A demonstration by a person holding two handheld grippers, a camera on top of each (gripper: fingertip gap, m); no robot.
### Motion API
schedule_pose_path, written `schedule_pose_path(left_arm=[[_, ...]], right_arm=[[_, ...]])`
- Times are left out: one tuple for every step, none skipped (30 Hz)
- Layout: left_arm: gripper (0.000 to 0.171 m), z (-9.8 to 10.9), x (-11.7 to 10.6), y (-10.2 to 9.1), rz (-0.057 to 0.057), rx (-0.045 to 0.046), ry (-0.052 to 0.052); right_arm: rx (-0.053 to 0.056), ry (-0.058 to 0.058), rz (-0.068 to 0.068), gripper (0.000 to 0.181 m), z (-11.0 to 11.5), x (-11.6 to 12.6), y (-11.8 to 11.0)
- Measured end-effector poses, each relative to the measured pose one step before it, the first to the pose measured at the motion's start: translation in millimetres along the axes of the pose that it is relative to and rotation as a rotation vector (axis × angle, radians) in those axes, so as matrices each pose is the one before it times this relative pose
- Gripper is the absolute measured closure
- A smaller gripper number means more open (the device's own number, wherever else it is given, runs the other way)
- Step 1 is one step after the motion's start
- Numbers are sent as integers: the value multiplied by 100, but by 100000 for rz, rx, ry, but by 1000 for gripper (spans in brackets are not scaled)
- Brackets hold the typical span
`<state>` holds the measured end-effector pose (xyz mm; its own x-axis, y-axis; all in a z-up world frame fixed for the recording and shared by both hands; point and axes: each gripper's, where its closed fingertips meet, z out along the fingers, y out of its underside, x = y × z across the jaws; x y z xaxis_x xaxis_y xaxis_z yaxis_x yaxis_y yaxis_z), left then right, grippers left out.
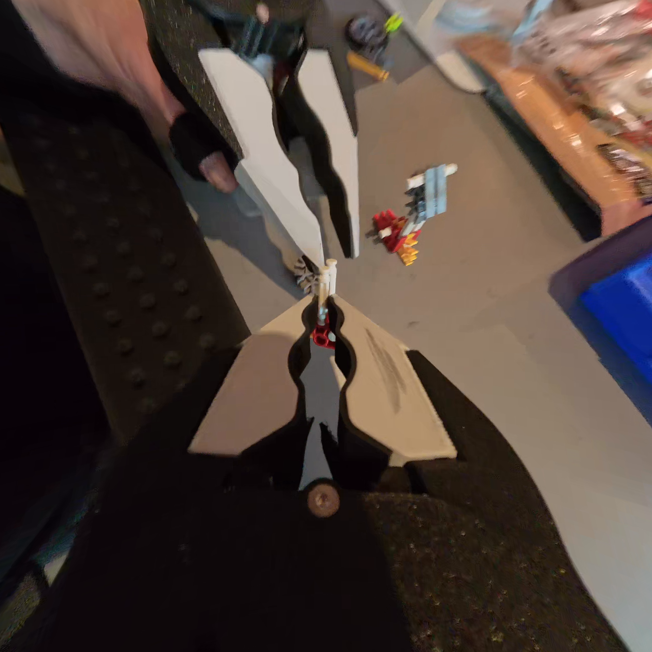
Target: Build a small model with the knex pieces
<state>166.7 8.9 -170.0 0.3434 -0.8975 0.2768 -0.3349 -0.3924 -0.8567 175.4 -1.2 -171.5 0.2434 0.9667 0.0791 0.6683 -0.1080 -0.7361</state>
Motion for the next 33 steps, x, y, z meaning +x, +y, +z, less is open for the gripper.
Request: schedule_pose_path(left_arm=[[152, -193, -165, 623, 3666, -3940, -1240], [154, -166, -17, 627, 4353, -3669, -406], [153, -107, -94, 759, 4051, -4655, -825], [152, -79, -366, 662, 3958, -3857, -2302], [152, -101, -283, 447, 2968, -2014, -1506], [152, -73, -67, 403, 1485, -1733, 282], [151, -96, -220, 413, 1315, -1960, -789], [148, -138, -268, 249, 2665, -853, -1656], [146, -89, 45, 271, 2419, -1258, 130], [144, -7, 246, 269, 1354, -1476, 1271], [143, 36, 223, 153, 1777, -795, 864], [143, 68, -20, -84, 2341, 596, -1070], [143, 125, -33, -2, 753, -229, -608], [143, 199, 271, 55, 216, -600, 1593], [143, 233, 177, 70, 440, -492, 987], [144, 257, 42, 202, 878, -1129, -77], [144, 230, -19, 250, 1499, -1373, -540], [145, 150, 36, 165, 1418, -969, -304], [146, 93, 55, 23, 637, -131, -70], [147, 36, 84, -80, 70, 564, 199], [148, 23, 95, -73, -96, 482, 491], [148, -5, 16, -70, 238, 578, -137], [149, -6, 3, -27, 554, 346, -305], [150, 13, 56, 15, 460, 91, 54], [150, 57, 27, 53, 174, -188, -18], [150, 79, -45, 73, 268, -374, -528], [151, 93, 0, 134, 151, -818, -184], [151, 78, 79, 60, 492, -465, 82], [151, 37, 2, 8, 544, -206, -517], [151, 17, 12, 13, 221, -356, -391], [152, 25, 10, 68, 91, -612, -276], [153, 2, 45, 4, 144, 1, -46], [153, 5, 21, -3, -124, -71, -78]], right_arm=[[-4827, -3469, -1773, 177, 447, -259, 335], [-4276, -2441, -1973, 177, 438, -133, 236], [-4417, -2898, -1451, 177, 415, -217, 261], [-4178, -2416, -1360, 177, 381, -162, 252], [-2689, 28, -1720, 177, 248, 126, 36], [-2440, -940, -1085, 177, 140, -83, 49], [-1735, -1052, -1365, 177, 48, -156, 31], [-1017, -375, 216, 177, 28, 19, -5], [-644, -348, 1238, 177, 40, 86, 28], [-1099, -1406, 276, 177, 62, -155, 176], [-1120, -1200, 172, 177, 124, -180, 186], [-861, -506, 772, 177, 176, -37, 113], [-1404, -673, 734, 177, 233, -52, 160], [-1986, -606, 300, 177, 253, -34, 205], [-1174, -468, 381, 177, 197, 7, -2], [-810, -452, 854, 177, 107, 66, -102], [-1200, -867, 259, 177, 80, 8, -56], [-1337, -1003, 7, 177, 53, -11, -33], [-1193, -770, 215, 177, 36, 47, -58], [-1234, -765, 522, 177, 25, 70, -27], [-1127, -725, 310, 177, 17, 63, -14], [-854, -617, 66, 177, 25, 65, -54], [-798, -222, 204, 177, 37, 91, -57], [-999, -193, 432, 177, 59, 62, -13], [-807, -401, 396, 176, 79, 10, -3], [-397, -819, 789, 177, 103, -53, -33], [-57, -598, 863, 177, 94, -22, -30], [-98, -551, 786, 176, 62, -19, -3], [-402, -231, 467, 176, 24, -16, 17], [-782, 1118, 415, 176, -33, 182, 58], [-1316, 2665, 328, 176, -61, 426, 146], [-824, 1183, 224, 177, -59, 212, 128], [4, -355, 335, 177, -24, -9, 24]])
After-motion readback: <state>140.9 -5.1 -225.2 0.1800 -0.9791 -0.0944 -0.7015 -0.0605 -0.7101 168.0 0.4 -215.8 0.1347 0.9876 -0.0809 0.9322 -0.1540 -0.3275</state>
